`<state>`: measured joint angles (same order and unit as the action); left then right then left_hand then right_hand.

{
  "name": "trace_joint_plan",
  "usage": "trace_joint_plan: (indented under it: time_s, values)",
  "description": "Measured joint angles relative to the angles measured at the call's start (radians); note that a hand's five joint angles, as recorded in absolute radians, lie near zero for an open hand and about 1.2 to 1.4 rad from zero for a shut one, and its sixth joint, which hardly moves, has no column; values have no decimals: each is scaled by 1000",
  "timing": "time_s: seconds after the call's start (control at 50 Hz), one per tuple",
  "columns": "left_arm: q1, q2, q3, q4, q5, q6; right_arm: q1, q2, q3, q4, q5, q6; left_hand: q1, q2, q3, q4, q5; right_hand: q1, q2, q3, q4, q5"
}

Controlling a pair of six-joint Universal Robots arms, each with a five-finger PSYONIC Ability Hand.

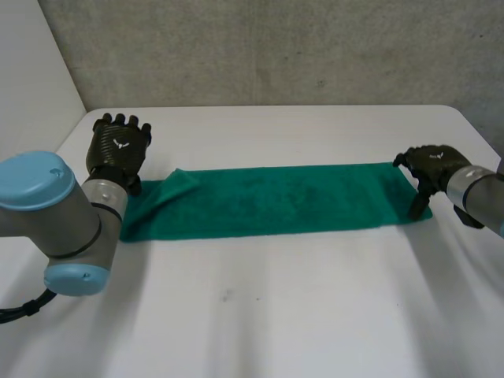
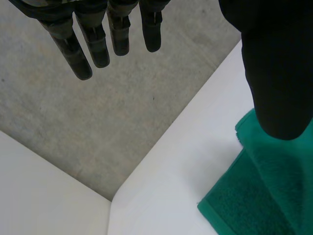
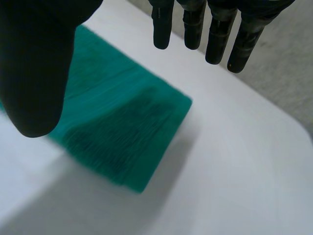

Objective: Fold the towel.

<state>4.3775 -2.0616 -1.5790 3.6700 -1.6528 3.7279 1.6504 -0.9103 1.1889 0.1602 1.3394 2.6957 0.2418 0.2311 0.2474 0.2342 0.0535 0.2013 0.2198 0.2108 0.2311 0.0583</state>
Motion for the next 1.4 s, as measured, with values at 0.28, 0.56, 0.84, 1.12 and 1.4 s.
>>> trace_joint_plan:
  time_s: [0.28,0.56,0.84,1.12,1.4]
  values:
    - [111,-217,193,-15,139,-2,-13,-1,100,-70,-16,0,0,0,0,0,0,0,0,0,0,0]
    - [114,-135,97,-172,175,-108,-11,-2,120,-96,-11,0,0,-5,0,-8,-3,0,0,0,0,0]
    - [107,-151,106,-180,224,-209,-9,5,133,-102,-10,-1,0,-5,0,-9,-3,0,0,0,0,0]
    - [116,-305,250,-175,199,-193,-12,4,141,-106,-7,-2,0,-3,0,-6,-1,0,0,0,0,0]
    - [165,-366,366,-139,-82,-146,-12,-6,149,-105,-6,-2,18,33,3,30,42,0,0,0,0,0]
